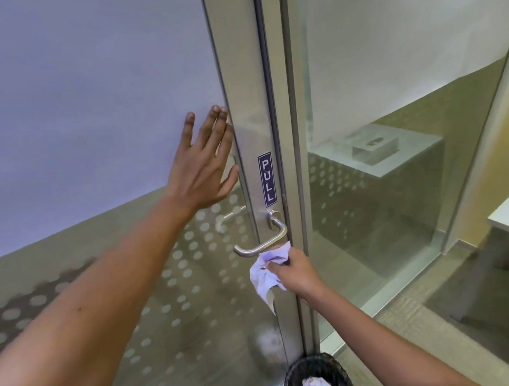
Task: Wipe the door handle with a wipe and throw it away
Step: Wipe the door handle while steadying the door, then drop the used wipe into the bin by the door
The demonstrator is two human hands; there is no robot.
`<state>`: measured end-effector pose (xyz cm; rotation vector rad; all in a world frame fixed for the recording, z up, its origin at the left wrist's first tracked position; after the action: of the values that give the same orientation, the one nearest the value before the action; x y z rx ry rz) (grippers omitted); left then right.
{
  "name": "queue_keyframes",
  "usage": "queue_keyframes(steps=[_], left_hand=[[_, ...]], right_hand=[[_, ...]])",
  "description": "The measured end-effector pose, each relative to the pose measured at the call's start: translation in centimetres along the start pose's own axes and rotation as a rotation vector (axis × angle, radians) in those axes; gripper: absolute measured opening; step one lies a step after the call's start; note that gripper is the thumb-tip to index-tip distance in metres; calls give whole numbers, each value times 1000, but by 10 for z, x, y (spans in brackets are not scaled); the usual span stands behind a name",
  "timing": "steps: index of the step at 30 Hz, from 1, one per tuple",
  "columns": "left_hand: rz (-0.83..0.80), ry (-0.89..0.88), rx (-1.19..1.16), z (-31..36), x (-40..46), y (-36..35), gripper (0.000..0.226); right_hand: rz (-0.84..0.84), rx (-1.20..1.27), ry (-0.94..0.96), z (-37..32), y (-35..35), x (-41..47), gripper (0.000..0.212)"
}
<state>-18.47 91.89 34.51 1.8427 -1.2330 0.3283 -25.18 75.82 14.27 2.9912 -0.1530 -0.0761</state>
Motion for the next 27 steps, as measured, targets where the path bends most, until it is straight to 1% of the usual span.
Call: queue_keyframes(steps=[4,6,8,10,12,14,16,17,18,20,21,24,25,27], left_hand=[[-75,55,-4,29,-21,1,71],[-123,80,-15,46,-32,5,69],[-194,123,-28,62,-43,9,68],[-238,194,-42,78,-55,13,67],[-259,263,-61,93,-66,16,61],[-244,338,-111,109,-77,19,51],[-210,473,-193,127,-85,22,41],[-223,546,-225,136,-89,23,39],[-257,603,-250,144,-92,24,40],[-345,664,-293,161,-99,23,47],[-375,680,-307,168,-103,22,48],[-431,703,-327,183,-111,23,48],[-433,695,-327,187,-113,24,47],[-429,639,-299,197,-120,23,42]], right_hand=[[-129,27,20,-11,16,9,23],[-195,64,-6,-14,24,14,20],[-225,78,-40,-16,34,21,20],[-297,158,-116,-13,45,29,19],[-397,299,-211,-9,53,38,28],[-454,293,-216,-5,63,43,43],[-504,160,-174,0,72,48,48],[-548,60,-122,0,78,47,45],[-600,-28,-51,1,83,46,39],[-641,-191,71,3,92,43,23],[-632,-271,123,4,95,43,21],[-613,-525,269,21,95,44,34],[-600,-634,304,30,93,44,32],[-591,-771,337,51,91,41,18]])
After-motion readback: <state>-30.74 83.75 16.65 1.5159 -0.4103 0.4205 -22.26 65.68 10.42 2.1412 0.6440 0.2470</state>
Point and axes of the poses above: each hand's wrist, its own x-axis towards the middle knuckle, its own y-axis out of the back of the hand, z = x × y, the point moved 2 cm from there along x, towards the middle knuckle, and after that the axes turned 8 degrees about z, right-handed, at the moved point
